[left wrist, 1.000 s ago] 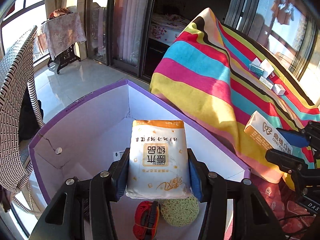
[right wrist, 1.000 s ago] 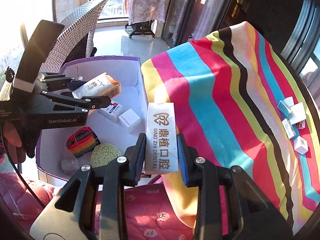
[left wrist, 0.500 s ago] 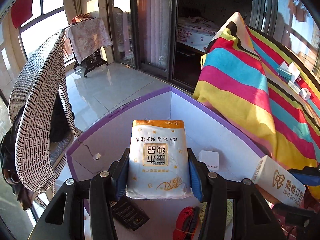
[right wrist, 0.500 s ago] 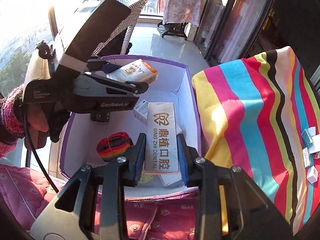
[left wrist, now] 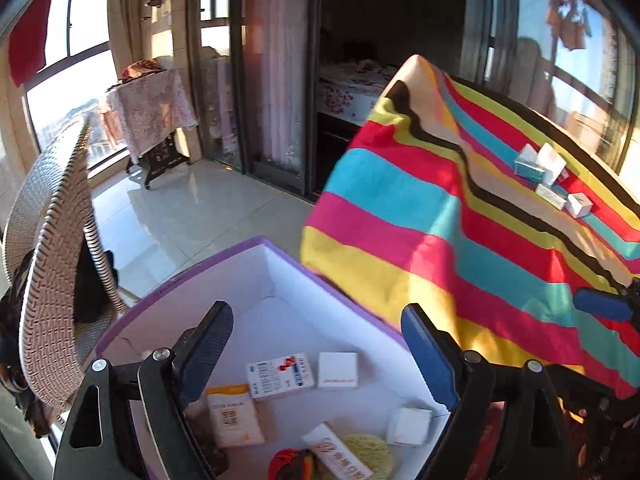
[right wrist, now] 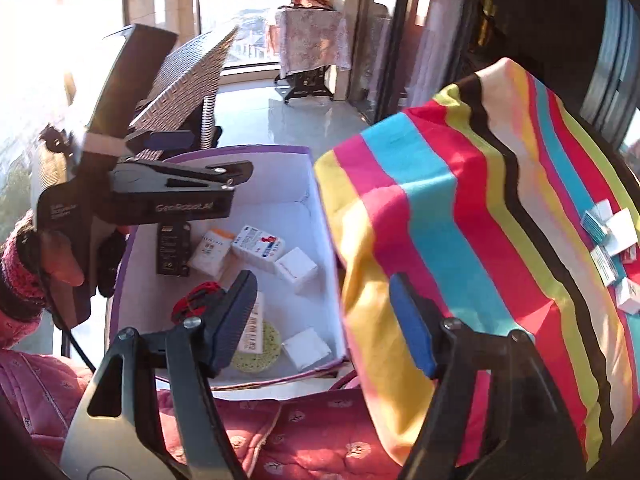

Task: Organize objects
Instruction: 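Open the left tool over the bin to drop the tissue pack while the right tool drops the dental box, then grasp the white SL-logo box with the right tool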

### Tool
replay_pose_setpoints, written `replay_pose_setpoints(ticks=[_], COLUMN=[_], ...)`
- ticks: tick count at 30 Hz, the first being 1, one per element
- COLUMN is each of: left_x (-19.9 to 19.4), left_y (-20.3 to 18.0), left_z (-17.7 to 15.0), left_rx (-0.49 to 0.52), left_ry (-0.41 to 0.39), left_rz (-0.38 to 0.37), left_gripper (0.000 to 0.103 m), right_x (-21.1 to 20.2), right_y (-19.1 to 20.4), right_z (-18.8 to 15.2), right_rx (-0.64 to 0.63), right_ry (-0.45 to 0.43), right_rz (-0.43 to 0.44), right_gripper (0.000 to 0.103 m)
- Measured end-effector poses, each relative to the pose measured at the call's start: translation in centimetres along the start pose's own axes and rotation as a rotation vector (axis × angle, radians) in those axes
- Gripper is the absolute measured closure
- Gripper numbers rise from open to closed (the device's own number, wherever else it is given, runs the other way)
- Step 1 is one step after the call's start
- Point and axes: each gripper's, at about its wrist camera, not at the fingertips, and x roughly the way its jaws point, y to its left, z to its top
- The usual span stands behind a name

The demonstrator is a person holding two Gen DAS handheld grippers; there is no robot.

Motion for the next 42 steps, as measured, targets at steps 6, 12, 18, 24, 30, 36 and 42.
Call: replay_pose_setpoints(ticks=[6, 12, 18, 24, 30, 36, 42], left_x=[3.5, 11.1, 15.6, 15.5, 15.9, 15.9, 16.5], left_y=[-13.0, -22.8, -24.6, -24.3, -25.2, -25.3, -27.1], left_z=[3.6, 7.5, 8.1, 7.8, 7.8, 7.8, 7.8], left_rx=[0.197, 0.258, 0.196, 0.192, 0.227, 0.236, 0.327], left_ry=[0.007, 0.102, 0.163, 0.15, 0.166, 0.168, 0.22], left_rz=[-0.287, -0.319, -0.293, -0.305, -0.312, -0.306, -0.214], left_gripper=[0.016, 0.016, 0.015, 0.01, 0.0, 0.0, 0.0], right_x=[-1.4, -3.0, -1.9, 1.2, 5.5, 6.2, 0.3], right_y=[-12.7, -25.4, -38.1, -47.2, -50.3, -47.4, -42.1], right_z=[-2.9, -6.8, -8.2, -6.7, -4.5, -3.9, -9.4], right_rx=[0.364, 0.664, 1.012, 1.302, 1.326, 0.971, 0.797], right_ry=[0.034, 0.034, -0.02, -0.082, 0.041, 0.17, 0.165], right_rz=[-0.209, -0.344, -0.408, -0.452, -0.626, -0.652, -0.533], right_gripper=[0.024, 0.023, 0.023, 0.021, 0.017, 0.055, 0.057])
